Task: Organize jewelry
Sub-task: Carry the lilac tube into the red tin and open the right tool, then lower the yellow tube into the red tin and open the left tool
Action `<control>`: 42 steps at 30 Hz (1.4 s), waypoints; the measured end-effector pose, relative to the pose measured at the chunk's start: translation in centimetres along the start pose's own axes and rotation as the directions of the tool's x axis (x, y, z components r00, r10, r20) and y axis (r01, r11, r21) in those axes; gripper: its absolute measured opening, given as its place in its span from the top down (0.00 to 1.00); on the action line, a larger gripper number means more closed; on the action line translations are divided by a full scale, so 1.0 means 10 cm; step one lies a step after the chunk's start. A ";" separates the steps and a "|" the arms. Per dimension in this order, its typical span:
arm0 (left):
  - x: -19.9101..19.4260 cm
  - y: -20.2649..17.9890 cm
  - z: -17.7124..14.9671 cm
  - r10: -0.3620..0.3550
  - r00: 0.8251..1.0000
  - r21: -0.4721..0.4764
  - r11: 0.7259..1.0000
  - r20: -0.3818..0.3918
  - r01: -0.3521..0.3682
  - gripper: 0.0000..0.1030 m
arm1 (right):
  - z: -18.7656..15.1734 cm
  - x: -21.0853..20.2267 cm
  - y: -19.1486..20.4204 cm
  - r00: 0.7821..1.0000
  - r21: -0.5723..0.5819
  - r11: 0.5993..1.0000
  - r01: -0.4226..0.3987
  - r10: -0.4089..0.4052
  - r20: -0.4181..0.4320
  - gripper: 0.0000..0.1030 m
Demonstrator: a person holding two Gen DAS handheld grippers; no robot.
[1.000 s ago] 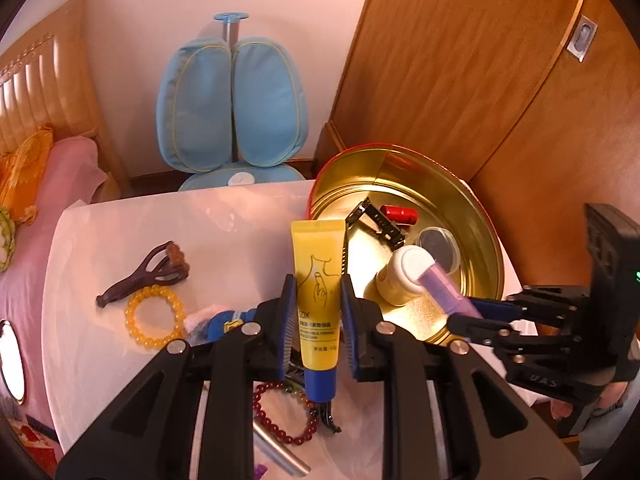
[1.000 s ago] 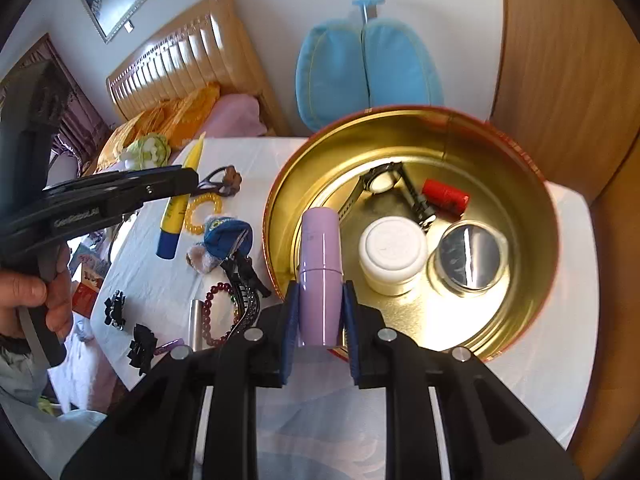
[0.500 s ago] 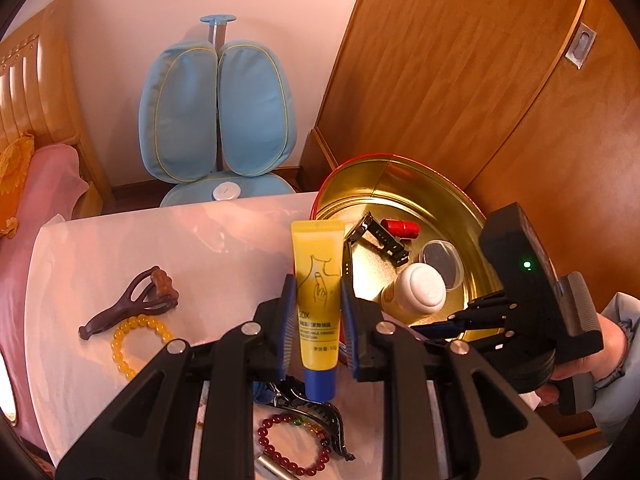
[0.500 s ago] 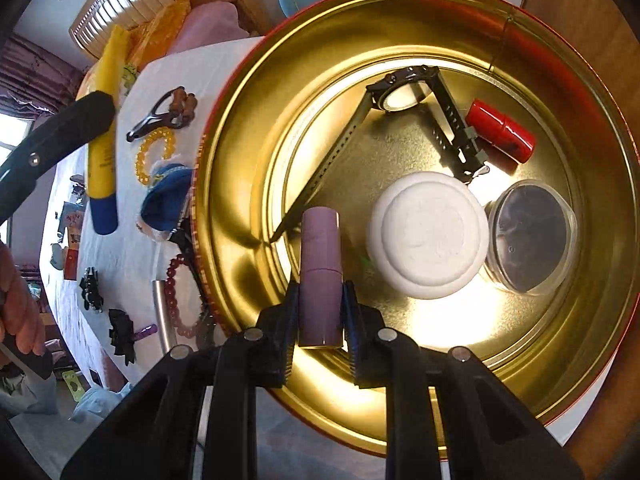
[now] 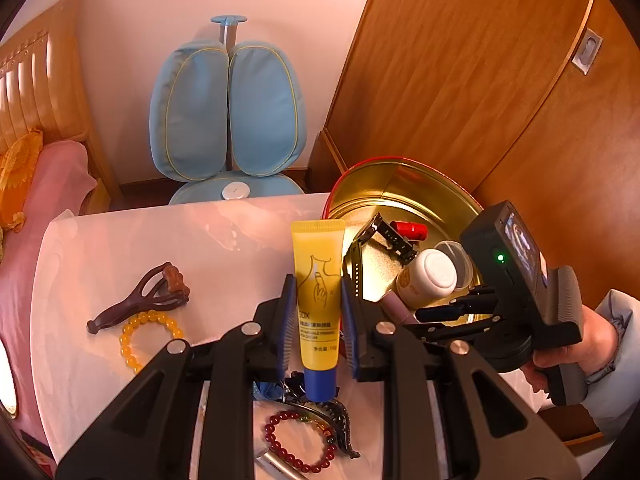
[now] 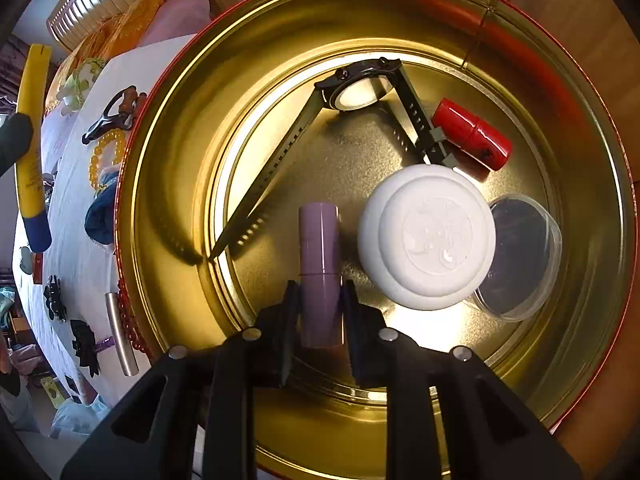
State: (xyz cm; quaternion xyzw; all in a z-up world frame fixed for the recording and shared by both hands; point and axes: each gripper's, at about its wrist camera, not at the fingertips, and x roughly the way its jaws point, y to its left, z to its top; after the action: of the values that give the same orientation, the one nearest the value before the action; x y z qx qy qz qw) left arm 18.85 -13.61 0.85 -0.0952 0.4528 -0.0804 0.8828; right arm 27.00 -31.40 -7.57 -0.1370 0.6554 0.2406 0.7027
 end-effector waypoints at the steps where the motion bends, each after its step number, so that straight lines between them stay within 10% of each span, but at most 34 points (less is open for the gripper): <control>1: 0.00 -0.01 0.00 0.001 1.000 0.001 1.000 -0.001 -0.001 0.79 | -0.01 -0.04 -0.01 1.000 0.008 1.000 -0.001 0.001 0.013 0.60; 10: -0.04 -0.15 0.05 0.008 1.000 0.044 0.999 -0.009 -0.007 0.79 | -0.35 -0.68 -0.25 0.973 0.134 0.989 -0.068 0.035 0.229 0.09; 24: 0.32 -0.97 0.19 -0.097 0.989 0.237 0.964 -0.110 0.121 0.79 | -1.29 -1.26 -0.79 0.873 0.355 0.923 -0.150 -0.045 0.486 0.07; 42: 1.39 -1.68 -0.21 -0.059 0.910 0.405 0.882 -0.411 0.240 0.78 | -1.70 -1.14 -0.98 0.867 0.459 0.872 -0.172 -0.087 0.491 0.07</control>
State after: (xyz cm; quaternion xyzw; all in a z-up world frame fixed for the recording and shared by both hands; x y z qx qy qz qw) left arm 24.25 -33.25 -7.25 0.0923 0.5783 -0.2685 0.7648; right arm 17.27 -50.12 0.68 0.1262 0.4944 0.1104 0.8529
